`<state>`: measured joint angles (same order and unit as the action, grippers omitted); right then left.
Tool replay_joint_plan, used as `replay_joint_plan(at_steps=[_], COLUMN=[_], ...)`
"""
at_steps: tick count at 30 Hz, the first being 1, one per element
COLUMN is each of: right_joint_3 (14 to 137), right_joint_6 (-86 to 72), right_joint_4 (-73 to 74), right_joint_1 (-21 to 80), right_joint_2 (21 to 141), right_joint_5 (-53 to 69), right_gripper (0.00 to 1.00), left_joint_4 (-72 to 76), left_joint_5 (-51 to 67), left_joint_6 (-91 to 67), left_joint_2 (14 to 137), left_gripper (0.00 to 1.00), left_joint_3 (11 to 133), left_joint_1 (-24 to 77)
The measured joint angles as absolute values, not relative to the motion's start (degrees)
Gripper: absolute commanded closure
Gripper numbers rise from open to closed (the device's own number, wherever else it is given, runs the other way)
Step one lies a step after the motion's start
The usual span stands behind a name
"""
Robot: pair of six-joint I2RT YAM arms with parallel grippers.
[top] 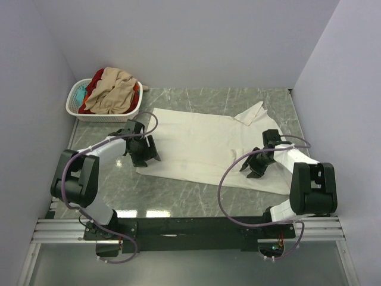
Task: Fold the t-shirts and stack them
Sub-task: Fold the tshirt
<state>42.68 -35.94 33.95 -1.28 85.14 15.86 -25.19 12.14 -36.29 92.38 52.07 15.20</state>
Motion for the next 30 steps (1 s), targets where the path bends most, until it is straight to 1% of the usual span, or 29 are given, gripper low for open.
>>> replay_joint_plan(at_steps=[7,12,17,21,24,27,30], right_joint_3=[38.35,37.41,39.31,46.63,52.64,56.18,56.90], right_joint_6=[-36.18,-35.88,-33.91,-32.21,-30.96,-29.93,-29.23], right_joint_4=[34.79,37.15,44.36,47.35,47.00,45.74,44.29], right_joint_1=[-1.28,-1.28,-1.28,-1.28,-1.28,-1.28,-1.28], right_joint_2=[80.29,78.46,77.23,78.04,81.32,86.13,90.72], right_joint_5=[16.32,16.16,14.44,14.00,13.98,14.15,14.59], right_gripper=[0.48,0.48,0.47,0.47,0.47,0.47,0.47], left_joint_4=[-28.58,-30.28,-32.16,-32.03,-30.59,-29.17,-28.05], left_joint_5=[11.64,11.00,10.35,10.17,10.24,10.70,10.85], left_joint_6=[-38.83,-40.21,-41.10,-41.19,-40.97,-40.40,-39.75], left_joint_2=[85.86,81.95,80.88,83.46,87.66,93.30,98.26], left_gripper=[0.27,0.27,0.26,0.26,0.26,0.26,0.26], left_joint_3=[47.00,46.81,48.84,54.74,60.12,65.19,67.96], left_joint_1=[15.49,16.16,16.86,17.41,17.63,17.67,17.67])
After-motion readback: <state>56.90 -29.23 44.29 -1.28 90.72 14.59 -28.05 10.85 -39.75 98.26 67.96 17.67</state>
